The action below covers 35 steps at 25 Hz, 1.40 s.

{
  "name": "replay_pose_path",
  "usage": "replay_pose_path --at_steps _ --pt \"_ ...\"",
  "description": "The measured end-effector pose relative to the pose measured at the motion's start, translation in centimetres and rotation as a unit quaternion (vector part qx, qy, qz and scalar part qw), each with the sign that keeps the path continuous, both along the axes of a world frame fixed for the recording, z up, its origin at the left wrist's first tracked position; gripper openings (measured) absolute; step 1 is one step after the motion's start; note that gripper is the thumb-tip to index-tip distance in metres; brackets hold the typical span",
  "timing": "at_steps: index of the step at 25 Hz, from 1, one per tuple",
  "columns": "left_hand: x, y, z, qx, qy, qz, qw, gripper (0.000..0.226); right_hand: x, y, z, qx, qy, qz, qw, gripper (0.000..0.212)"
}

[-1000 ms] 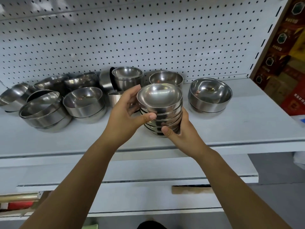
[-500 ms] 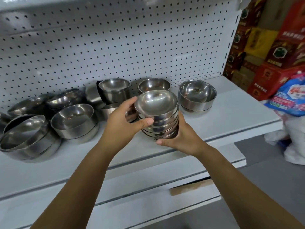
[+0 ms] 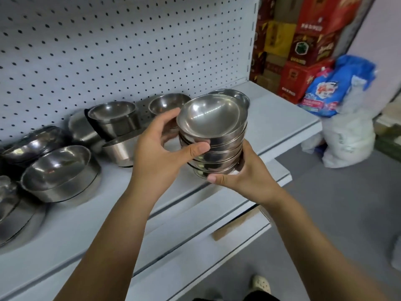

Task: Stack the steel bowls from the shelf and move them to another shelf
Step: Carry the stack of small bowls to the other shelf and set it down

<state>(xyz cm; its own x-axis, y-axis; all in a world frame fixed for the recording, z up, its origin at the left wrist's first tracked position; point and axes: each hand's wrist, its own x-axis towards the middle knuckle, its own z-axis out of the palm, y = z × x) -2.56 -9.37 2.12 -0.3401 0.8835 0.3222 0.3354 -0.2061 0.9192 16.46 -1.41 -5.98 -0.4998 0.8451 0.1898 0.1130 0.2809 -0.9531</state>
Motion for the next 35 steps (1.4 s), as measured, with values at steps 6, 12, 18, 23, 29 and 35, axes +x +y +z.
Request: replay_pose_path --at_steps 6,12,18,23,29,35 --pt "6.3 3.8 0.6 0.014 -0.053 -0.118 0.992 0.076 7.5 -0.6 1.2 0.01 0.019 -0.108 0.994 0.109" --pt "16.1 9.7 1.4 0.009 -0.009 -0.218 0.976 0.073 18.0 1.0 1.3 0.014 0.028 -0.21 0.977 0.102" --pt "28.8 17.3 2.4 0.02 0.013 -0.281 0.959 0.075 30.7 5.1 1.9 0.017 0.032 -0.261 0.965 0.101" --pt "40.8 23.3 2.8 0.047 0.0 -0.335 0.941 0.075 42.6 9.3 2.4 0.032 0.019 -0.307 0.951 0.102" --pt "53.2 29.8 1.9 0.045 -0.036 -0.39 0.919 0.072 54.6 13.3 2.4 0.029 0.001 -0.36 0.932 0.102" --pt "63.1 38.3 1.1 0.031 -0.059 -0.43 0.9 0.057 63.5 19.9 1.5 0.023 -0.004 -0.403 0.915 0.1"
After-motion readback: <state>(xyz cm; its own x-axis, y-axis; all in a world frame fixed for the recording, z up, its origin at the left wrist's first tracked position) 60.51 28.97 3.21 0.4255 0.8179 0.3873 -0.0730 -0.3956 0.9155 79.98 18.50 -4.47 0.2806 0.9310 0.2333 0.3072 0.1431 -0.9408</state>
